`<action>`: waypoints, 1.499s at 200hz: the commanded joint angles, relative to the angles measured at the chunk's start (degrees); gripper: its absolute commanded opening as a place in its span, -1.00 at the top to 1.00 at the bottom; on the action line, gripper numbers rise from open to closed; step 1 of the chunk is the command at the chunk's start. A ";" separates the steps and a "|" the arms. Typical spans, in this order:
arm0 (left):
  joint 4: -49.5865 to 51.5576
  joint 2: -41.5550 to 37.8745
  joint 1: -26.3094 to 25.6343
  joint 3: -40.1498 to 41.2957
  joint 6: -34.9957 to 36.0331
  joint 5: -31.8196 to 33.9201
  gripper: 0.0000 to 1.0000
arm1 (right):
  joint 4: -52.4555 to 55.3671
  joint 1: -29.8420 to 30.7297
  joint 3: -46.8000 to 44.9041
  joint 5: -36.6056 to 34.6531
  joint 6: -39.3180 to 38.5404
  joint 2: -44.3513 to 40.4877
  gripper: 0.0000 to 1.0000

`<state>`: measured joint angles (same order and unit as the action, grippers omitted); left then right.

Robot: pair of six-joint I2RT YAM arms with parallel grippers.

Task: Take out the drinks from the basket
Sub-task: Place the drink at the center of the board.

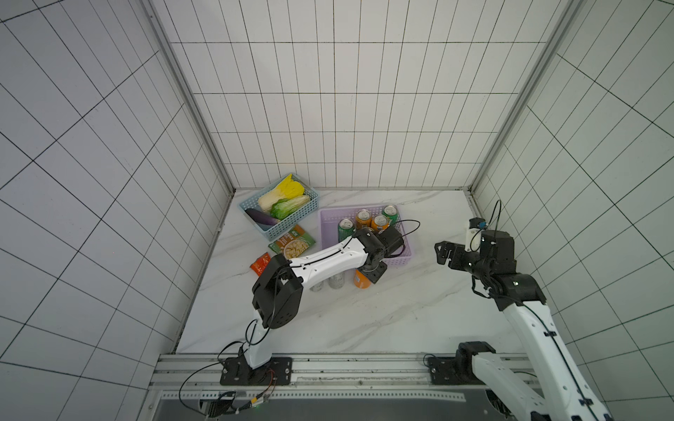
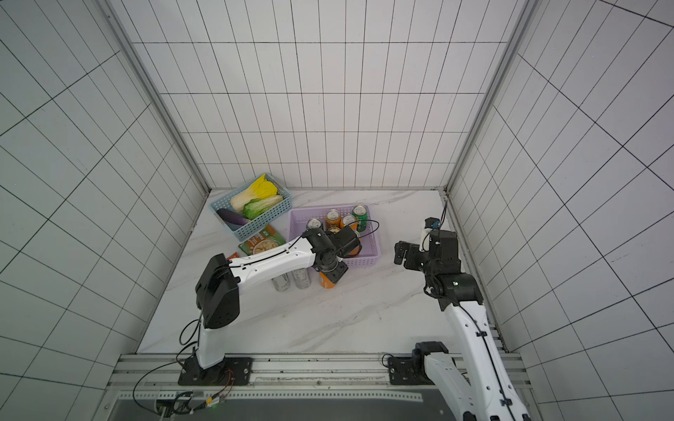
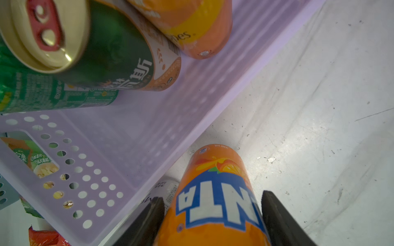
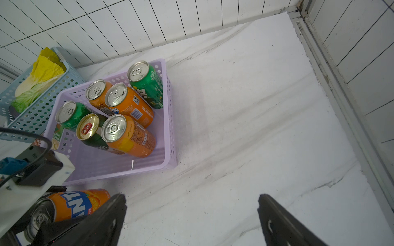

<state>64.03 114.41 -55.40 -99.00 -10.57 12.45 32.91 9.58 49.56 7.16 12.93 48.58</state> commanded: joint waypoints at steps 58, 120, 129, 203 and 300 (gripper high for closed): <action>-5.71 -0.07 0.33 2.52 -1.08 0.74 -0.29 | 0.28 -0.43 -0.10 -0.66 0.78 -0.57 -0.99; -6.73 0.02 1.01 3.82 -1.45 0.21 -0.37 | 0.23 -0.37 -0.17 -0.49 0.86 -0.47 -0.99; -6.73 -0.02 1.00 3.91 -1.56 0.25 -0.38 | 0.25 -0.42 -0.17 -0.50 0.81 -0.46 -0.99; -7.00 -1.23 1.27 4.32 -1.01 -0.23 -0.55 | 0.40 -0.42 -0.05 0.49 0.61 0.22 -0.99; -6.78 -6.92 2.37 2.80 0.58 -2.74 -0.69 | 1.20 -0.41 1.50 1.28 0.26 0.81 -0.99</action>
<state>58.85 111.35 -53.91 -94.80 -10.94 11.33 33.30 9.58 49.58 7.66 13.32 49.15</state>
